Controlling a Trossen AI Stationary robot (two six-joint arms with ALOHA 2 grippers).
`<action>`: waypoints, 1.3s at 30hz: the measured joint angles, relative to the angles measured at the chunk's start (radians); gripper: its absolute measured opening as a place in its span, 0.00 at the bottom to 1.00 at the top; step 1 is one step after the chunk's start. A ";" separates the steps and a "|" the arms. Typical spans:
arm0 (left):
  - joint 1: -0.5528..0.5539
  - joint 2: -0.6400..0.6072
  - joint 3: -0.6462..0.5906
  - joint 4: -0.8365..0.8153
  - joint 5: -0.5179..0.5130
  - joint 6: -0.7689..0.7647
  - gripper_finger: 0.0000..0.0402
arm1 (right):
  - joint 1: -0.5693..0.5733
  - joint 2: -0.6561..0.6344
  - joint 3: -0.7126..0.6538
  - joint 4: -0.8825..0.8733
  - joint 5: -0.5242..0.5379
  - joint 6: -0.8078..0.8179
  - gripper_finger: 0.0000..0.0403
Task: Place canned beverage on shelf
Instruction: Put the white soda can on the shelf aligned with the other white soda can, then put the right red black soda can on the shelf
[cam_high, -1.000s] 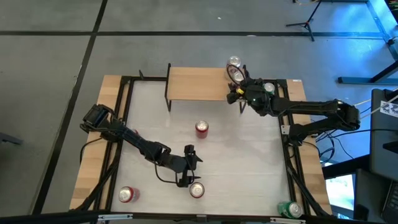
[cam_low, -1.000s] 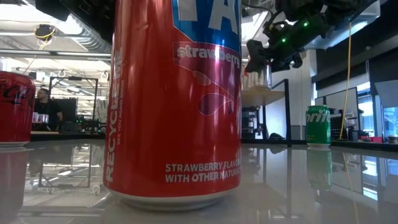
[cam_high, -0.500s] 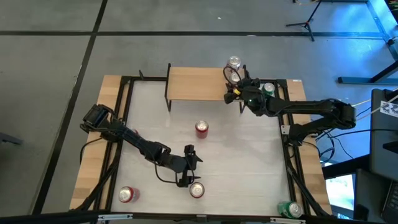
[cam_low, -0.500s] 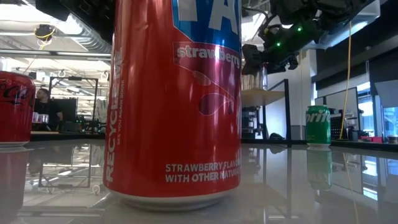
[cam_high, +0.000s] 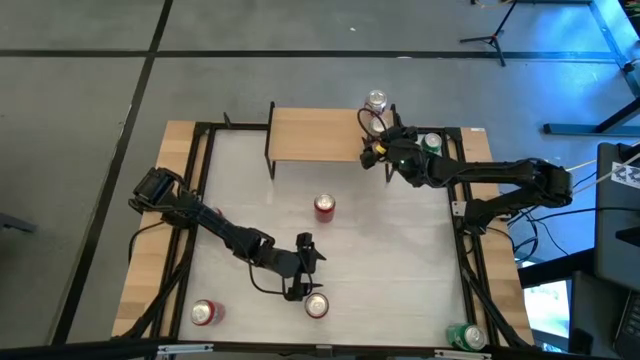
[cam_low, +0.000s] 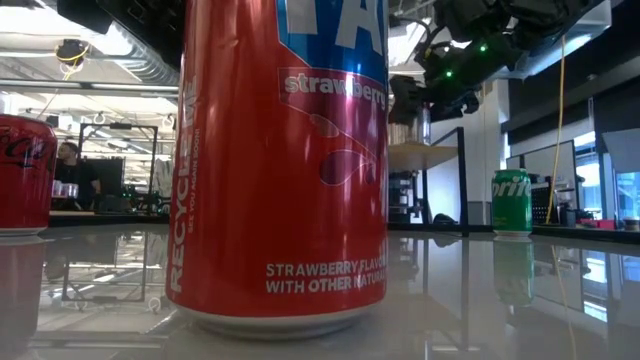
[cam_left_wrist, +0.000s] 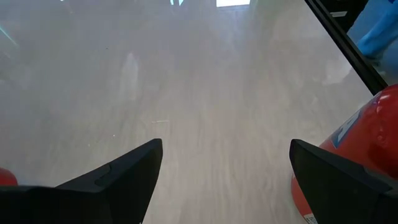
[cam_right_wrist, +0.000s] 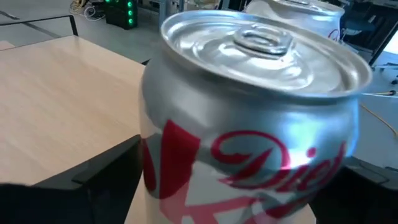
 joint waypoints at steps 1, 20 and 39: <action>0.000 0.000 0.000 0.000 0.000 0.000 0.85 | 0.000 0.000 0.000 0.002 0.000 -0.001 0.95; 0.000 0.000 0.000 0.000 0.000 0.000 0.85 | 0.000 -0.113 0.001 0.010 -0.017 -0.012 0.95; 0.001 0.000 0.000 0.015 0.000 0.007 0.85 | 0.029 -0.139 0.105 0.020 -0.091 -0.127 0.95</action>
